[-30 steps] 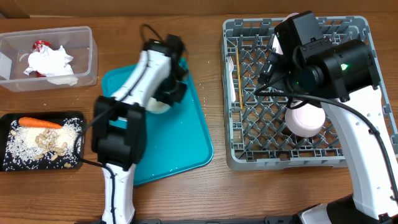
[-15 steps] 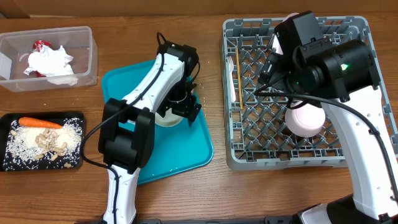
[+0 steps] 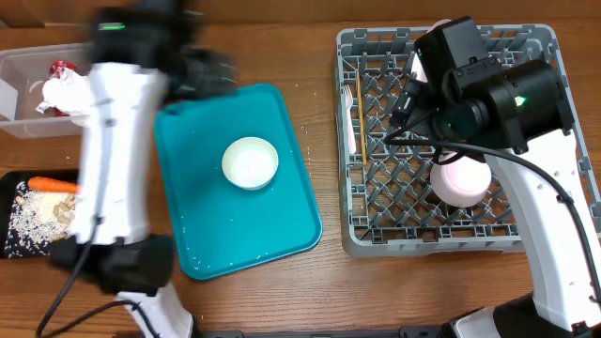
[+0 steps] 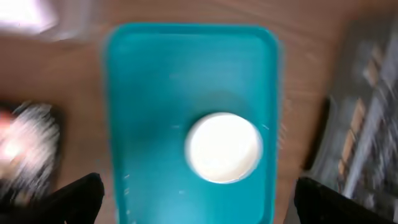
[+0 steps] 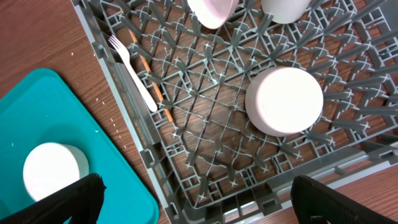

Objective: Sort waste into correct bins and load items into the dishwasher rack
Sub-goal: 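Retract the left arm back beside the black tray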

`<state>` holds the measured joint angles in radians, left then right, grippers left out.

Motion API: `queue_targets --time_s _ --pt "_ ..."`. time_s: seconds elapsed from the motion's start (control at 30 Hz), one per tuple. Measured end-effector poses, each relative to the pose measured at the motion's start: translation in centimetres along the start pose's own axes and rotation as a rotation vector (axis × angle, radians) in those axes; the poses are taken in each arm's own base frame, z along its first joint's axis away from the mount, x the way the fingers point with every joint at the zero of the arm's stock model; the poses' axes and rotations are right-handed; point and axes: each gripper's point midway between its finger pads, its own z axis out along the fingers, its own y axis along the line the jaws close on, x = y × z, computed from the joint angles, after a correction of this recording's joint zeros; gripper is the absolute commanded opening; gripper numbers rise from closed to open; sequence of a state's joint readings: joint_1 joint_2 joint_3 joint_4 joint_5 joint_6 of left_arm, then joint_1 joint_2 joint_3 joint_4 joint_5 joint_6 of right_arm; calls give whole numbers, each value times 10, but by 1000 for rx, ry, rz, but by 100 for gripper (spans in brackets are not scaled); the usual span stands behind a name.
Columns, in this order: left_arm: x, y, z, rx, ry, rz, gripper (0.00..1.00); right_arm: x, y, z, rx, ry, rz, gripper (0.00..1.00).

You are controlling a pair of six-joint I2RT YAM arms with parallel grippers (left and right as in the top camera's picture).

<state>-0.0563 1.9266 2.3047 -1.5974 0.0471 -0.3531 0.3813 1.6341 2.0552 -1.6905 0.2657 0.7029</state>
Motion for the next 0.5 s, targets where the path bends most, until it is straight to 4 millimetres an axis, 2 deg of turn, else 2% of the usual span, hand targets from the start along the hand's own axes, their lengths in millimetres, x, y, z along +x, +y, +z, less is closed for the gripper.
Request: queue_targets --time_s 0.1,0.2,0.27,0.37,0.5 --pt "-8 69 -4 -80 16 -230 100 -1 1 0 -5 -5 2 100" --pt "-10 116 -2 -132 36 -374 100 -17 16 -1 -66 -66 24 100" --pt "-8 138 -2 -154 47 -444 100 -25 30 -3 -128 -91 37 100" --pt "-7 172 -4 -179 46 -534 100 -20 46 -5 -215 -51 36 100" --pt "-4 207 -9 -202 36 -629 100 -29 106 -26 -495 -82 -68 100"
